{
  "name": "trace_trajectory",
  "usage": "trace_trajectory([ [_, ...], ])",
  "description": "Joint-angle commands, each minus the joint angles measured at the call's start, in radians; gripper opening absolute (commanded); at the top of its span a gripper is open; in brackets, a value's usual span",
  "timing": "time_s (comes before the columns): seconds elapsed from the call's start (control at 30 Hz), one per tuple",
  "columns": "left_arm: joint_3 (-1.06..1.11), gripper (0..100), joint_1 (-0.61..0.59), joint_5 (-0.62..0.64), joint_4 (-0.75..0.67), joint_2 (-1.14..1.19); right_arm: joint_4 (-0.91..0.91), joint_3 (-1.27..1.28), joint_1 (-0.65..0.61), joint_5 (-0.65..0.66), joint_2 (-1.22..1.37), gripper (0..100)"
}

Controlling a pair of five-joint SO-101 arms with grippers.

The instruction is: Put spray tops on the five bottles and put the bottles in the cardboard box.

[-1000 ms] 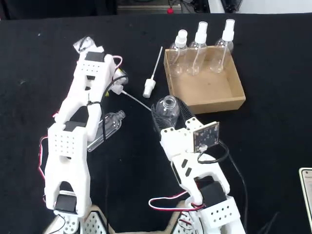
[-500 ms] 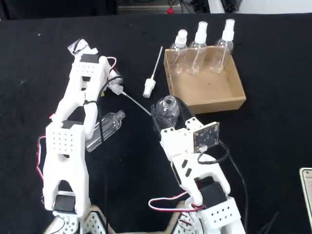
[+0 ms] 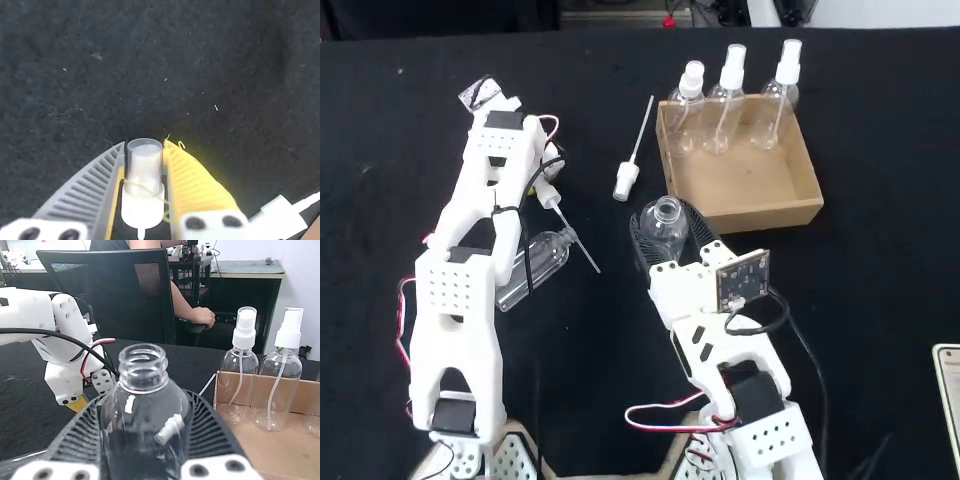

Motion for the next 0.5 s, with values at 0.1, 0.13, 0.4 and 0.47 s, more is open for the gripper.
trace_trajectory([
  [0.1, -0.257, 9, -0.156, -0.094, 0.12, -0.11, 0.005, -0.004, 0.011, 0.009, -0.024, 1.8],
  [0.13, -0.305, 9, -0.189, -0.124, 0.147, -0.124, 0.005, -0.004, 0.011, 0.009, -0.024, 1.8],
  [0.4, -0.541, 9, -0.418, -0.485, 0.279, -0.147, 0.005, -0.004, 0.009, 0.009, -0.019, 1.8],
  [0.47, -0.545, 9, -0.472, -0.603, 0.282, -0.147, 0.005, -0.004, 0.009, 0.009, -0.018, 1.8],
])
